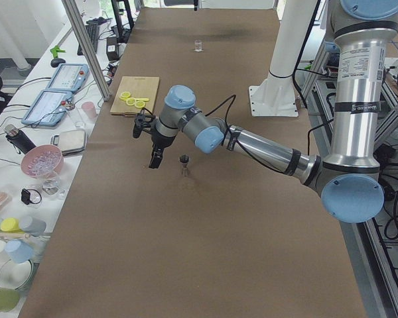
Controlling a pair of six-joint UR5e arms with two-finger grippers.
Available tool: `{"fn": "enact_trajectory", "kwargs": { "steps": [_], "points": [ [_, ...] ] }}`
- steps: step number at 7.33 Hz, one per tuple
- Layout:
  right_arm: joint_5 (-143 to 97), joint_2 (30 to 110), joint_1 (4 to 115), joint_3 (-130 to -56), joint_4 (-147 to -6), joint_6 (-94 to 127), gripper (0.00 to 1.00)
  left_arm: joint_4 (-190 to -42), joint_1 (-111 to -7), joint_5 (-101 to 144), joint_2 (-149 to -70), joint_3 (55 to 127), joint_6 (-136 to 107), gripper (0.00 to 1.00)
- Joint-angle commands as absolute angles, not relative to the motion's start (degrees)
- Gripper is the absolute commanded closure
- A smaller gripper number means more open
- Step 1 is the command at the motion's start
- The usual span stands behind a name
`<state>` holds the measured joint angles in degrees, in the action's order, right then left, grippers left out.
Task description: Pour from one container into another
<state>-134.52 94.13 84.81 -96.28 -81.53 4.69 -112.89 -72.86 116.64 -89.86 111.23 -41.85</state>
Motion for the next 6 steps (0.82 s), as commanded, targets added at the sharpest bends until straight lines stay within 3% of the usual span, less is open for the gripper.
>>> {"fn": "enact_trajectory", "kwargs": {
  "steps": [1, 4, 6],
  "points": [
    [-137.19, 94.57, 82.28, -97.21, -79.12, 4.75, 0.0, -117.05, -68.48, 106.13, -89.82, 113.9, -49.73, 0.02],
    [-136.76, 104.1, 79.45, -99.92, -58.54, 4.57, 0.0, -119.78, -63.22, 93.48, -89.82, 115.66, -58.43, 0.02],
    [-136.5, 105.64, 75.96, -99.76, -53.18, 0.39, 0.0, -122.77, -56.2, 81.96, -88.69, 115.75, -65.44, 0.02]
  ]
}}
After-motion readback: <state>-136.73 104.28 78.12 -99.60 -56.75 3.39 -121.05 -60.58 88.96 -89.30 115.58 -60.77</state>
